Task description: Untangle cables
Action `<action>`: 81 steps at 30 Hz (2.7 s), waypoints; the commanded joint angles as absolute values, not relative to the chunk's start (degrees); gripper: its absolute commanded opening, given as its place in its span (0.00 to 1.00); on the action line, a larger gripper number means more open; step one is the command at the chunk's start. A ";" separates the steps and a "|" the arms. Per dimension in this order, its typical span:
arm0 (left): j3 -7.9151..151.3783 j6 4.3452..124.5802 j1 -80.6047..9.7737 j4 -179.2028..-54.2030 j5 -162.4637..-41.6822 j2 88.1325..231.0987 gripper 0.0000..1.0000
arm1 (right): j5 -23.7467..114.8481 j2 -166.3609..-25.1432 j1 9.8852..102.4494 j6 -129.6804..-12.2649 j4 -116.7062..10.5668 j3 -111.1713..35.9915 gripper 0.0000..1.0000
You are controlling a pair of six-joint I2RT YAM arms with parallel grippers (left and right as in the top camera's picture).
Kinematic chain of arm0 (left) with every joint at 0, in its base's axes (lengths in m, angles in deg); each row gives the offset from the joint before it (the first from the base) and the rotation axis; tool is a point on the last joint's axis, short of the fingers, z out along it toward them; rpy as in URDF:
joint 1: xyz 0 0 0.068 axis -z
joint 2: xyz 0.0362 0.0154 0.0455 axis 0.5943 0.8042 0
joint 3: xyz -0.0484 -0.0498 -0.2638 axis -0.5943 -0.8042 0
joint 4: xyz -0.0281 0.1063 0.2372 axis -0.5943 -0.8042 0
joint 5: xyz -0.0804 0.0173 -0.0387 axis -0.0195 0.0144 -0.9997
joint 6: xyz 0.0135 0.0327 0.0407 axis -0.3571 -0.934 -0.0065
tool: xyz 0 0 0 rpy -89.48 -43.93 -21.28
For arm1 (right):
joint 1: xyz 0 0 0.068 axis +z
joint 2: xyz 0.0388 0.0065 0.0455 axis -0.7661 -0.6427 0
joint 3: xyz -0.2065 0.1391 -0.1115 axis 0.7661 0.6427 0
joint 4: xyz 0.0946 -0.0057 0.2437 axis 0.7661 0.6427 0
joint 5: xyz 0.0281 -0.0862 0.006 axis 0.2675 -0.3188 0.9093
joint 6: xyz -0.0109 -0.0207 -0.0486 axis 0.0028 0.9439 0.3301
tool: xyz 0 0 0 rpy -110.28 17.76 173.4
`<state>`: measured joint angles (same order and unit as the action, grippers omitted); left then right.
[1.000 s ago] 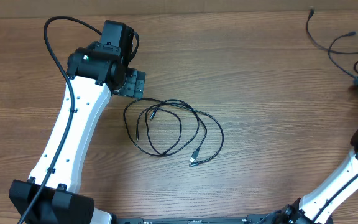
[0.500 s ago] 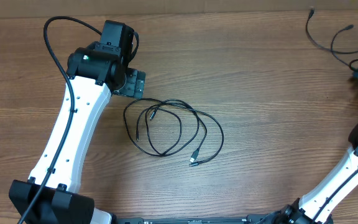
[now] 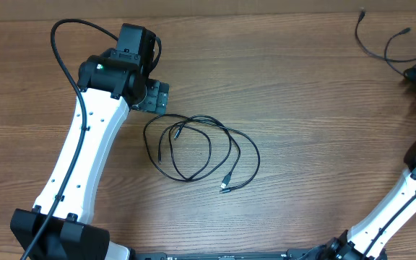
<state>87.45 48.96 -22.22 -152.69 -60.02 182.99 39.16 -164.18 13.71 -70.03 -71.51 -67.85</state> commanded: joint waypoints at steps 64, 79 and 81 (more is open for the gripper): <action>87.14 48.10 -22.20 -152.52 -59.32 183.32 1.00 | 61.41 -127.94 59.06 -58.86 -6.83 -68.90 1.00; 87.14 48.10 -22.20 -152.52 -59.32 183.32 0.99 | 69.36 -127.94 77.23 -62.89 -9.69 -64.97 1.00; 87.14 48.10 -22.20 -152.52 -59.32 183.32 1.00 | 69.43 -127.94 77.34 -63.13 -10.13 -64.16 1.00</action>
